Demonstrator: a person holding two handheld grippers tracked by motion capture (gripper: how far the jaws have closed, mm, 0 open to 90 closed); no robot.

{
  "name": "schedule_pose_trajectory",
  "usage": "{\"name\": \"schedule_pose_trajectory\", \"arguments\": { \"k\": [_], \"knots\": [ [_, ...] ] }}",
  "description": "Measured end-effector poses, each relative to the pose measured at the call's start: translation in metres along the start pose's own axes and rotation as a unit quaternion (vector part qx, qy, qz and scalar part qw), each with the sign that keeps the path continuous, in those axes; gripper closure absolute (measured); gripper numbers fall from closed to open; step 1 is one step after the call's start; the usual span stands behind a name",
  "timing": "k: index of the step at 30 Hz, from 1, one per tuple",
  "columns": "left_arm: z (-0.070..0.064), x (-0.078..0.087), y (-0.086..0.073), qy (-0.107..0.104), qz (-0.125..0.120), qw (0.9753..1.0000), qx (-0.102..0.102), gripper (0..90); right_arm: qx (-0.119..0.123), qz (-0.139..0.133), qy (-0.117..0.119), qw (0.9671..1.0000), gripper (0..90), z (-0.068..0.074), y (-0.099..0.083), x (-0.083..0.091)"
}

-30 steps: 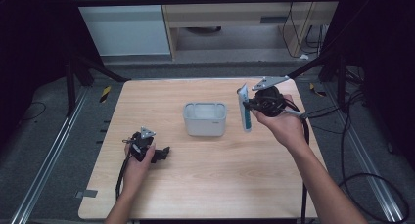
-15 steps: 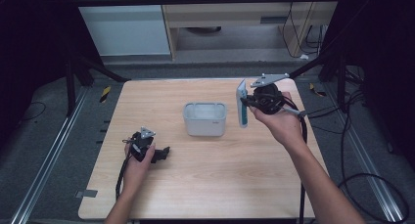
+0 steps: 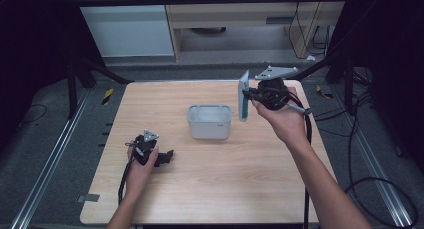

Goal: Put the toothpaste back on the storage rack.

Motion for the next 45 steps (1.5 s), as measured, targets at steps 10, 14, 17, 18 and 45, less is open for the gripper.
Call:
{"name": "schedule_pose_trajectory", "arguments": {
  "k": [10, 14, 17, 18, 45],
  "knots": [
    [0.000, 0.000, 0.000, 0.000, -0.002, 1.0000, 0.002, 0.0, 0.003, -0.016, 0.000, 0.9999, 82.0, 0.008, 0.017, -0.005],
    [0.000, 0.000, 0.000, 0.000, -0.002, 1.0000, 0.001, 0.0, 0.003, -0.023, 0.002, 0.9997, 82.0, 0.012, 0.023, -0.012],
    [0.000, 0.000, 0.000, 0.000, -0.002, 1.0000, 0.001, 0.0, 0.003, -0.027, 0.005, 0.9996, 82.0, 0.015, 0.027, -0.017],
    [0.000, 0.000, 0.000, 0.000, -0.002, 1.0000, 0.001, 0.0, 0.002, -0.028, 0.006, 0.9996, 82.0, 0.016, 0.029, -0.019],
    [0.000, 0.000, 0.000, 0.000, -0.002, 1.0000, 0.000, 0.0, -0.012, -0.055, 0.012, 0.9983, 82.0, 0.035, 0.038, -0.053]
  ]
}}
Point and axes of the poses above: each handheld gripper's, and its own axes: x roughly backward along the jaws, y roughly out of its top, z roughly to its left, the point moved 3 cm from there along -x, roughly forward along the jaws, and after that the axes turned 6 degrees about -z, right-handed, at the moved point
